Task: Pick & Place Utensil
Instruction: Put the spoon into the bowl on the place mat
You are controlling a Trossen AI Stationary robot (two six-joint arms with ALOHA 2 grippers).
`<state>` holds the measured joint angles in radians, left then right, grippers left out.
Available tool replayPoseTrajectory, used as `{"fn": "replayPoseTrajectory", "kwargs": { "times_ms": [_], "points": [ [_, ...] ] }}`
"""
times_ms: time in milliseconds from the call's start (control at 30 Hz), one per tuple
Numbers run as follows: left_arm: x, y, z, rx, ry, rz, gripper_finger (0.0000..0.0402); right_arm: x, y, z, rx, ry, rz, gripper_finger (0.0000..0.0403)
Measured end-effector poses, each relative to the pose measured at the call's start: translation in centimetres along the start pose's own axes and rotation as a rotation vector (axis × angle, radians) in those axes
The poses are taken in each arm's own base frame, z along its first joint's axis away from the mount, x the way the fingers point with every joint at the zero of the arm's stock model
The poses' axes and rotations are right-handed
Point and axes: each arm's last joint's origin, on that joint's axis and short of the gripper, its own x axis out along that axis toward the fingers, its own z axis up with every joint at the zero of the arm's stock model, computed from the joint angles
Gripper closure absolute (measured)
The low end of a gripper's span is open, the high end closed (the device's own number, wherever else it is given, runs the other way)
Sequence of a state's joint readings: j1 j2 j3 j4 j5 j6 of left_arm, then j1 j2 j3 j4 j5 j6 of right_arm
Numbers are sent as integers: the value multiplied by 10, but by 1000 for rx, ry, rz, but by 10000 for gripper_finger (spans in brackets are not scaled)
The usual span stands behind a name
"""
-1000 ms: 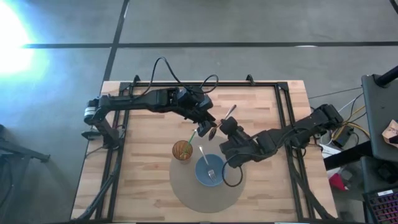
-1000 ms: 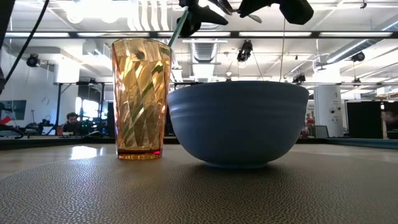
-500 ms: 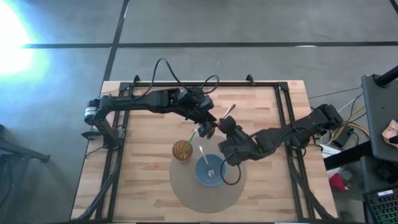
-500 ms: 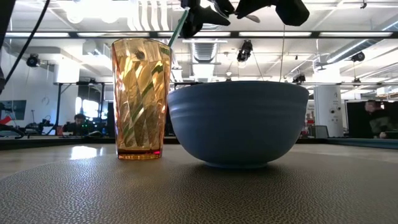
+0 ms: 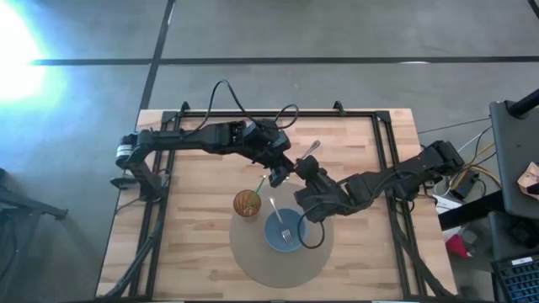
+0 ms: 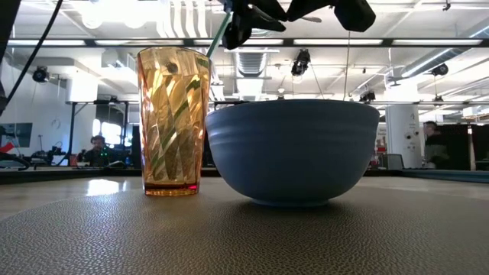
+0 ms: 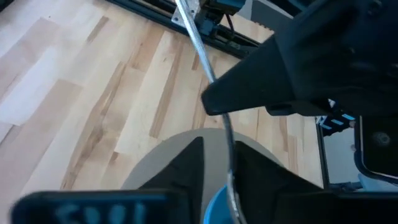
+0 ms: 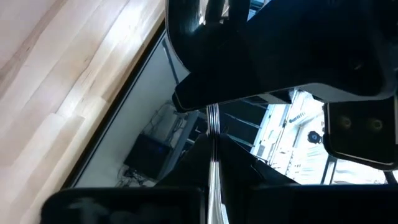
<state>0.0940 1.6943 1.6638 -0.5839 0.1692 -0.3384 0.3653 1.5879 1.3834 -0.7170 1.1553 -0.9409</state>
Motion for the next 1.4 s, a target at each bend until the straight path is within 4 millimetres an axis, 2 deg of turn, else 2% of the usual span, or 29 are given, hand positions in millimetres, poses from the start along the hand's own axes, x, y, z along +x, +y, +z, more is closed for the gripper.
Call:
{"fn": "replayPoseTrajectory", "kwargs": {
  "times_ms": [200, 567, 1000, 1200, 1400],
  "points": [
    [0, -1, 0, 26, 0, -6, 391, 0, 0, 0, -11, 1, 1, 390],
    [0, -4, -1, 31, 0, -6, 395, 0, 0, 0, -29, 0, 1, 383],
    [0, -3, -1, 24, -13, 43, 397, -2, -1, -2, 0, 23, -22, 275],
    [-4, -3, 0, 25, -27, 51, 397, -6, -8, -11, 25, 77, -71, 259],
    [-6, -3, 1, 28, -37, 66, 397, -16, -20, -30, 154, 60, -91, 264]
  ]
}}
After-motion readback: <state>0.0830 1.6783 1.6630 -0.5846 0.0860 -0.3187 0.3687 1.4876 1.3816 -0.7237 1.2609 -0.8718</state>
